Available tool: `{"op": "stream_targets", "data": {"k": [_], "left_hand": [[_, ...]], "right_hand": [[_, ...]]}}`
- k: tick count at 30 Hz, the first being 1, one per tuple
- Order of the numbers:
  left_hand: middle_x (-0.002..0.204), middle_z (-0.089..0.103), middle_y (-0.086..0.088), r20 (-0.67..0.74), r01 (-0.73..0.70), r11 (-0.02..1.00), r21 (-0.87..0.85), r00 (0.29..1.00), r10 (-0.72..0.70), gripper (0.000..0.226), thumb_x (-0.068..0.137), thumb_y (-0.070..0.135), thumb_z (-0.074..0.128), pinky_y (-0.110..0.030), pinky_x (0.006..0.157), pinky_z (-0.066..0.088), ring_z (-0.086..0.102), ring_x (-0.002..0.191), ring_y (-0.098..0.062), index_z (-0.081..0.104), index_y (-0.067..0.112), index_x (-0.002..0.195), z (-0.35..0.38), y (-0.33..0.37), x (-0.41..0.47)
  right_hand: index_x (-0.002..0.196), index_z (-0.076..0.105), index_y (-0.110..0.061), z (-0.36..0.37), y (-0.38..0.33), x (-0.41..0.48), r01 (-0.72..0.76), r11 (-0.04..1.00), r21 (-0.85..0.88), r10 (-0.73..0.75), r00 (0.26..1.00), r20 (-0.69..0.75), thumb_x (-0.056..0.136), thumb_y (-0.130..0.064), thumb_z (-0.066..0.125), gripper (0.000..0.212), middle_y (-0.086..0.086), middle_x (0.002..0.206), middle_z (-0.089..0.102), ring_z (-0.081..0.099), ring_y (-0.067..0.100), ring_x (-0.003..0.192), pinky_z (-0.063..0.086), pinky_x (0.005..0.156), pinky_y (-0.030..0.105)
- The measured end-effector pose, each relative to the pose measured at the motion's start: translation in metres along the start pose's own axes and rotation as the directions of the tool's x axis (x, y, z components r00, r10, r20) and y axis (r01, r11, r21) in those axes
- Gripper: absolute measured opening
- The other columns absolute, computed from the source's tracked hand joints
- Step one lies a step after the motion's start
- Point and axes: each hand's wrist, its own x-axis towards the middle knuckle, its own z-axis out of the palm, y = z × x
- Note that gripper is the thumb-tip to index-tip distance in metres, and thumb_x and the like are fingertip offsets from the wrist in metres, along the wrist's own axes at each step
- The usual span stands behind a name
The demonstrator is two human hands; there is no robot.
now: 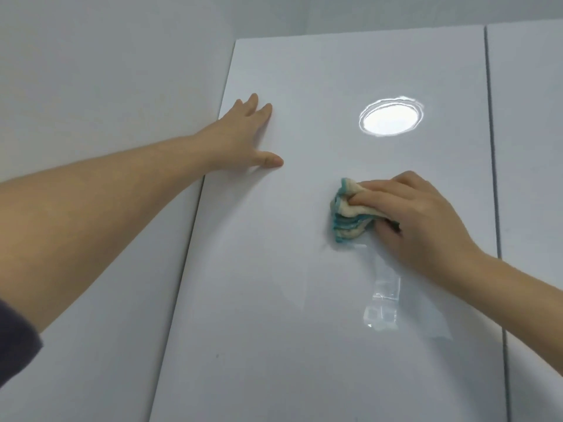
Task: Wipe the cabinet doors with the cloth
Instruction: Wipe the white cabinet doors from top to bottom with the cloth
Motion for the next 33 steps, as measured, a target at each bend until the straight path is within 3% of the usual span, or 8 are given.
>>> {"op": "stream_targets", "data": {"k": [1,3,6,11,15,18,25,33], "left_hand": [[0.164,-0.010,0.002,-0.001,-0.001,1.000,0.000,1.000,0.001,0.105,0.082,0.059,0.064,-0.043,0.122,0.010,-0.009,0.151,-0.019,0.001,0.021,0.157,0.001,0.000,-0.001],[0.164,-0.012,0.001,0.004,0.003,1.000,0.000,1.000,-0.003,0.107,0.081,0.060,0.064,-0.043,0.122,0.008,-0.011,0.150,-0.019,0.000,0.022,0.157,0.001,-0.001,-0.001],[0.163,-0.016,0.000,0.020,0.009,1.000,0.013,1.000,-0.009,0.110,0.080,0.063,0.063,-0.044,0.122,0.006,-0.014,0.150,-0.021,-0.005,0.021,0.156,0.004,0.000,-0.001],[0.162,-0.019,0.000,0.028,0.012,1.000,0.023,1.000,-0.013,0.112,0.079,0.064,0.062,-0.044,0.122,0.004,-0.016,0.150,-0.021,-0.007,0.021,0.156,0.003,0.002,0.000],[0.162,-0.018,0.001,0.028,0.015,1.000,0.020,0.999,-0.016,0.111,0.080,0.062,0.062,-0.043,0.122,0.004,-0.015,0.150,-0.021,-0.007,0.021,0.156,0.002,0.005,-0.001],[0.162,-0.018,0.000,0.020,0.013,1.000,0.022,1.000,-0.014,0.110,0.080,0.061,0.062,-0.045,0.122,0.003,-0.015,0.150,-0.021,-0.007,0.021,0.156,0.003,0.005,-0.003],[0.163,-0.017,0.001,0.016,0.009,1.000,0.020,1.000,-0.009,0.111,0.079,0.061,0.062,-0.045,0.122,0.003,-0.014,0.150,-0.022,-0.006,0.020,0.156,0.005,0.004,0.000],[0.163,-0.017,0.001,0.000,0.004,1.000,0.012,1.000,-0.004,0.111,0.078,0.062,0.061,-0.046,0.122,0.003,-0.014,0.150,-0.022,-0.006,0.021,0.156,0.008,0.002,0.001]], "right_hand": [[0.106,0.072,-0.017,0.000,-0.003,-0.007,0.004,1.000,0.012,-0.004,1.000,-0.001,0.074,0.011,0.066,0.042,-0.010,0.117,0.068,0.051,0.027,0.081,0.048,0.067,0.042],[0.107,0.069,-0.019,-0.002,-0.017,-0.032,0.151,0.987,0.055,-0.154,0.986,0.063,0.080,0.005,0.060,0.038,-0.011,0.120,0.066,0.051,0.026,0.082,0.047,0.068,0.038],[0.111,0.065,-0.023,-0.015,-0.020,-0.046,0.353,0.933,0.066,-0.359,0.911,0.204,0.090,-0.008,0.051,0.029,-0.010,0.124,0.065,0.054,0.024,0.084,0.045,0.065,0.034],[0.108,0.071,-0.019,-0.035,0.039,-0.010,0.026,1.000,0.006,-0.027,0.997,0.075,0.077,0.007,0.057,0.043,-0.011,0.120,0.066,0.053,0.027,0.084,0.048,0.074,0.046],[0.112,0.062,-0.028,-0.035,0.010,-0.062,0.201,0.978,0.061,-0.208,0.969,0.133,0.073,0.007,0.057,0.053,-0.013,0.127,0.062,0.059,0.030,0.087,0.047,0.073,0.042],[0.114,0.059,-0.030,-0.044,0.008,-0.076,0.321,0.946,0.035,-0.321,0.921,0.221,0.083,-0.001,0.053,0.043,-0.014,0.128,0.062,0.053,0.024,0.090,0.044,0.067,0.037],[0.105,0.073,-0.014,-0.049,0.061,-0.018,0.046,0.998,-0.032,-0.045,0.998,0.033,0.079,0.004,0.054,0.038,-0.010,0.118,0.066,0.053,0.029,0.084,0.048,0.072,0.043],[0.110,0.065,-0.024,-0.055,0.033,-0.078,0.244,0.969,0.026,-0.245,0.956,0.159,0.086,-0.002,0.054,0.034,-0.007,0.124,0.065,0.056,0.031,0.082,0.048,0.071,0.042]]}}
